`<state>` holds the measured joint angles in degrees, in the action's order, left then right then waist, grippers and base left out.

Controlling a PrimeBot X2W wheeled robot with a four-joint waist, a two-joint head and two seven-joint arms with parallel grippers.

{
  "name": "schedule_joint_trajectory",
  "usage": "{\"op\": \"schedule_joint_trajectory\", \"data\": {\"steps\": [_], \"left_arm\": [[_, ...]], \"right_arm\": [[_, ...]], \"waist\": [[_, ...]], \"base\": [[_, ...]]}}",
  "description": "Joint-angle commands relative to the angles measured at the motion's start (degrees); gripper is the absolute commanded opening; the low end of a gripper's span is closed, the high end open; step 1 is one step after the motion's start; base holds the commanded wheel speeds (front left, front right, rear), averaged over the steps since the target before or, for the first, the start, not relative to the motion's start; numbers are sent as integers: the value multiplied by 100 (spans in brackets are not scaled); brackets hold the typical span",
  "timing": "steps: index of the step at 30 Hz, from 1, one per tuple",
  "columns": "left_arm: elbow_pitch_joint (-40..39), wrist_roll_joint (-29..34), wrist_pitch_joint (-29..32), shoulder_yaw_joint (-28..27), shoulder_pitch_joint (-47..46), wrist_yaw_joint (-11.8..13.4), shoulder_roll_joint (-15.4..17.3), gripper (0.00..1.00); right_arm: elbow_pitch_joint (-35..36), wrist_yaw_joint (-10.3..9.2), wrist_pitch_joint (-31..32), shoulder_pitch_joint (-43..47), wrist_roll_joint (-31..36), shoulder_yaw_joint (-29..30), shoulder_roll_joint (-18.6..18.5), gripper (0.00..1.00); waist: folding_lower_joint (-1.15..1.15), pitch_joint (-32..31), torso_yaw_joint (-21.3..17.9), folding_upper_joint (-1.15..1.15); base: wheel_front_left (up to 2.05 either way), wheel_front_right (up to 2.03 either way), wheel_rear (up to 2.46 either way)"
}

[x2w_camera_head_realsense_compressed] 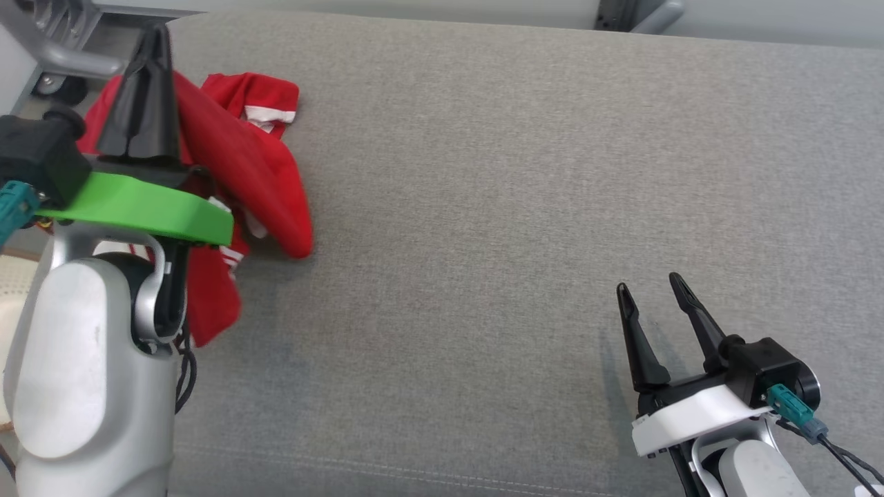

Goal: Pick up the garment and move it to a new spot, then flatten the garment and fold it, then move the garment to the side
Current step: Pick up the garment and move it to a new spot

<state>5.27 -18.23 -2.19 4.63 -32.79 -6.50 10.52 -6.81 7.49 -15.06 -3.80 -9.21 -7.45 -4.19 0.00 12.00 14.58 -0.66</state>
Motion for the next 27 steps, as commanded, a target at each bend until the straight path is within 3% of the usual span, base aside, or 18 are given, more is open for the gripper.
{"op": "schedule_joint_trajectory", "data": {"steps": [1,7,12,21,27], "left_arm": [[-185,-20,99,73,83,-19,-16,0],[-940,-220,614,573,-63,-53,-302,0],[-1097,-401,862,1061,-332,-41,-545,0],[-680,-594,792,1725,-653,145,-722,0],[147,-720,461,1803,-161,360,-735,0]], "right_arm": [[0,0,-20,44,-28,-10,10,100],[8,0,-19,-6,-99,10,84,100],[-10,0,-19,-77,-194,-47,118,100],[11,0,-19,-15,-549,-126,128,100],[43,0,-19,37,-651,-43,130,100]], "waist": [[0,-176,-343,66],[0,-294,-927,66],[0,-340,-1549,66],[0,-265,-2585,66],[0,-207,-2900,66]], "base": [[0,0,0],[0,0,0],[0,0,0],[0,0,0],[0,0,0]]}}
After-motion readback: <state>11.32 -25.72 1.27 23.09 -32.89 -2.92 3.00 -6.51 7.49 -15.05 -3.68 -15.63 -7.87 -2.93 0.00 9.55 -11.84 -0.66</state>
